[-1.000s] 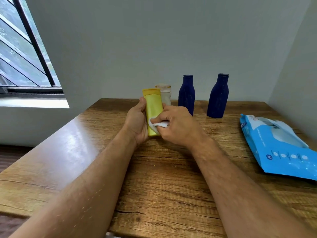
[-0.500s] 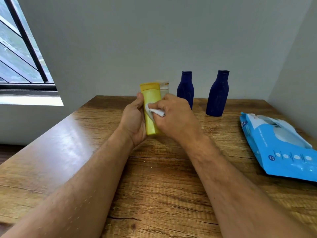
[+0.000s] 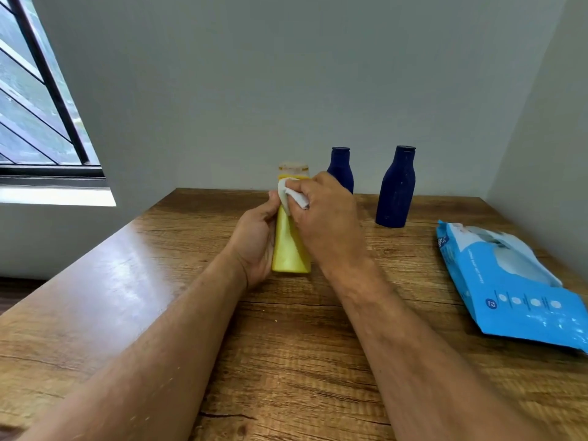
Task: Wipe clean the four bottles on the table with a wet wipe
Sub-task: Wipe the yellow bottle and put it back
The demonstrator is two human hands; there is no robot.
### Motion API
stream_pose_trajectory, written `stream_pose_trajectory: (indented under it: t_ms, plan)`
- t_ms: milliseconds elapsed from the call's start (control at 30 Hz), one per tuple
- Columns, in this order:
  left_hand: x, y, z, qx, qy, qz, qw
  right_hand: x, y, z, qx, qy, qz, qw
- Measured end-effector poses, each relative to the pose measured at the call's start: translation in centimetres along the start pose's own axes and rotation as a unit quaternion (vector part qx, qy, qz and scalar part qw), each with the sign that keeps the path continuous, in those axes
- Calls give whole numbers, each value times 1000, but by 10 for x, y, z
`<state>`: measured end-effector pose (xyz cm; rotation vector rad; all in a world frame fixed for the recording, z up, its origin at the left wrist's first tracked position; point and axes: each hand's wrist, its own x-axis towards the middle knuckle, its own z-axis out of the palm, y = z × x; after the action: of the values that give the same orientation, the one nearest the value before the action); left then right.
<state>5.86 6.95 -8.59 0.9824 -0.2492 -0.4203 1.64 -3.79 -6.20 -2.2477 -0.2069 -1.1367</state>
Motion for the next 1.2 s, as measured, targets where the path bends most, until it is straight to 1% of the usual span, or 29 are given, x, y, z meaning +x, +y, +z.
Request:
stream_pose_trajectory:
  t_ms: [67,100,133,233,300,367,467,633,667,700,733,767,867,967,1067,1133,1200]
  plan:
    - [0,0,1,3,1,-3,1000,-3,2,-2,-18,-5,-5,1000]
    - [0,1,1,2,2,-4,1000,-4,5,-3,-22,-20,-11,999]
    - [0,2,1,-4,6,-4,1000,-6,8,-5,-20,-48,-18,998]
    - [1,8,-4,-37,33,11,999,-10,13,-7,9,-167,-30,985]
    - [3,10,-7,-56,54,13,997,-13,12,-9,15,-213,-39,976]
    - [5,9,-8,-65,63,10,996,-14,13,-10,15,-212,-49,976]
    - [4,8,-6,-61,53,-1,997,-11,14,-8,-2,-180,-43,983]
    - [1,6,1,-18,10,-14,1000,-1,9,0,-13,-31,-20,999]
    - [2,6,3,-17,8,-11,1000,0,8,1,-12,-9,-23,1000]
    - [1,6,4,-18,7,-9,1000,1,8,1,-14,-3,-27,1000]
    - [1,7,4,-21,8,-6,1000,0,8,0,-18,-16,-31,999]
    - [1,8,4,-26,10,-5,1000,-1,8,-2,-22,-46,-36,998]
    - [0,11,-1,-47,40,2,998,-9,10,-7,-17,-150,-59,987]
    - [5,14,-7,-71,75,25,994,-12,9,-12,-9,-201,-57,978]
    - [7,18,-9,-88,81,27,992,-10,8,-11,-6,-209,-48,977]
    - [3,17,-6,-85,62,14,994,-7,8,-7,-2,-180,-29,983]
    - [0,15,-3,-67,28,-2,997,-5,6,-2,5,-129,-10,992]
